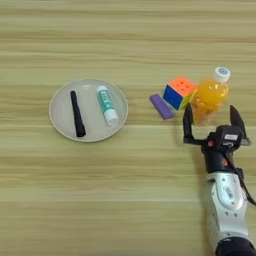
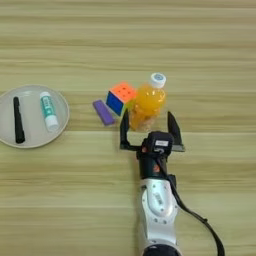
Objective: Move the objects on the table
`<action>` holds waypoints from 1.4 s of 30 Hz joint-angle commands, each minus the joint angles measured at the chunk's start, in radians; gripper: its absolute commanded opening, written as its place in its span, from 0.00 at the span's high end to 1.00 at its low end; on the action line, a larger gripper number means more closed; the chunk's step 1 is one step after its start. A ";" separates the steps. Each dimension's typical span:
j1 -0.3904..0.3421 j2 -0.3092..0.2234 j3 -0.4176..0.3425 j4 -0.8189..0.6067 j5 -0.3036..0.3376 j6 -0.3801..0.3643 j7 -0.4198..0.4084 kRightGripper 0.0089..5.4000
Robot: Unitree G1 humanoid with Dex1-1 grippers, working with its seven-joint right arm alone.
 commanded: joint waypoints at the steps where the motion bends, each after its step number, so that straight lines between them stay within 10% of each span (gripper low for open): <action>1: -0.042 -0.042 -0.007 -0.005 0.013 0.013 0.023 0.00; 42: -0.362 -0.149 -0.007 0.280 0.017 0.066 0.095 0.05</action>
